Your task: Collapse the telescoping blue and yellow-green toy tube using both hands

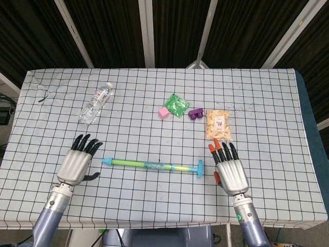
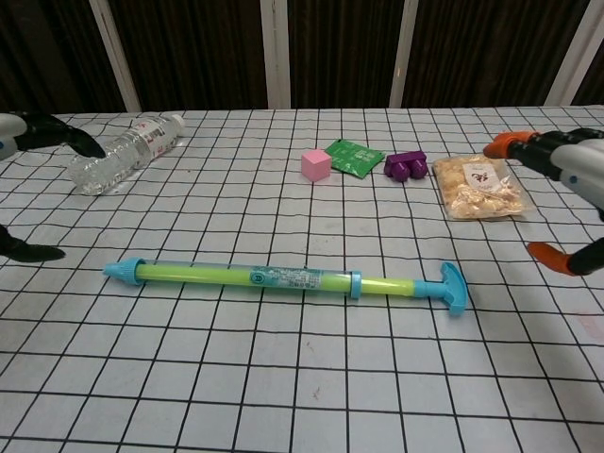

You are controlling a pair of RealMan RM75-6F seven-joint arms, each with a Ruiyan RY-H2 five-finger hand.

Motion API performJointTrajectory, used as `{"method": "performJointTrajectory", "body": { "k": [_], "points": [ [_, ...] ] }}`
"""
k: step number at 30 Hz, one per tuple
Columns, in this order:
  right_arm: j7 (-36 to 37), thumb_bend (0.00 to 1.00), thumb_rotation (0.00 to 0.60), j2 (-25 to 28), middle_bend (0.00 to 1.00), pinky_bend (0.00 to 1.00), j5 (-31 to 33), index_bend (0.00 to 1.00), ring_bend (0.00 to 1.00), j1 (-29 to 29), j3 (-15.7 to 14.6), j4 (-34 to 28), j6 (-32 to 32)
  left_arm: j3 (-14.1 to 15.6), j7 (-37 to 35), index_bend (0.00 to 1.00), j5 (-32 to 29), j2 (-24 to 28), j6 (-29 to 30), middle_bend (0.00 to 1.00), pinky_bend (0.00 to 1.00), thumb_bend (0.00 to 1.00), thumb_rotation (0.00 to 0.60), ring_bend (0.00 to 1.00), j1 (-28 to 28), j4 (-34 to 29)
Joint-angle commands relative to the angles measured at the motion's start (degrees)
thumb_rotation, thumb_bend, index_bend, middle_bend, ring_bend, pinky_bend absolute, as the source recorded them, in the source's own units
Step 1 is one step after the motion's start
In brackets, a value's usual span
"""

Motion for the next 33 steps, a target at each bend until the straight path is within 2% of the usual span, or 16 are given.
{"method": "performJointTrajectory", "body": {
  "k": [1,6,10,14,19,25,33],
  "points": [
    [7.6,0.44,0.600,6.3,0.00,0.00,-2.5,0.00,0.00,-3.9,-3.0,0.4,2.3,3.5,-6.4,0.18,4.4,5.6,3.8,0.13,0.04,0.22,0.600,0.04,4.4,-0.1],
    [18.4,0.44,0.600,11.3,0.00,0.00,-6.2,0.00,0.00,-8.2,-5.5,2.8,6.0,6.8,-14.8,0.12,9.4,10.6,8.3,0.09,0.03,0.21,0.600,0.02,9.3,1.0],
    [23.8,0.43,0.600,13.7,0.00,0.00,-10.1,0.00,0.00,-11.5,-7.0,6.9,10.4,9.0,-20.8,0.08,12.2,12.2,11.6,0.06,0.01,0.14,0.600,0.00,13.3,2.8],
    [29.9,0.40,0.600,14.6,0.00,0.00,-13.5,0.00,0.00,-14.7,-7.2,10.6,15.8,10.3,-23.5,0.04,14.5,12.7,14.4,0.01,0.00,0.10,0.600,0.00,16.5,6.2],
    [33.9,0.39,0.600,14.6,0.00,0.00,-13.7,0.00,0.00,-16.8,-6.5,14.8,18.1,10.0,-26.4,0.00,15.8,12.4,16.5,0.00,0.00,0.10,0.600,0.00,18.8,10.0],
    [34.0,0.39,0.600,15.0,0.00,0.00,-12.3,0.00,0.00,-17.4,-5.5,14.4,16.8,8.6,-27.4,0.00,16.8,11.8,18.0,0.00,0.00,0.10,0.600,0.00,20.3,13.9],
    [36.2,0.39,0.600,15.1,0.00,0.00,-10.0,0.00,0.00,-18.5,-2.8,14.1,17.4,6.0,-30.5,0.00,13.5,12.1,16.7,0.00,0.00,0.09,0.600,0.00,21.2,14.8]
  ]
}}
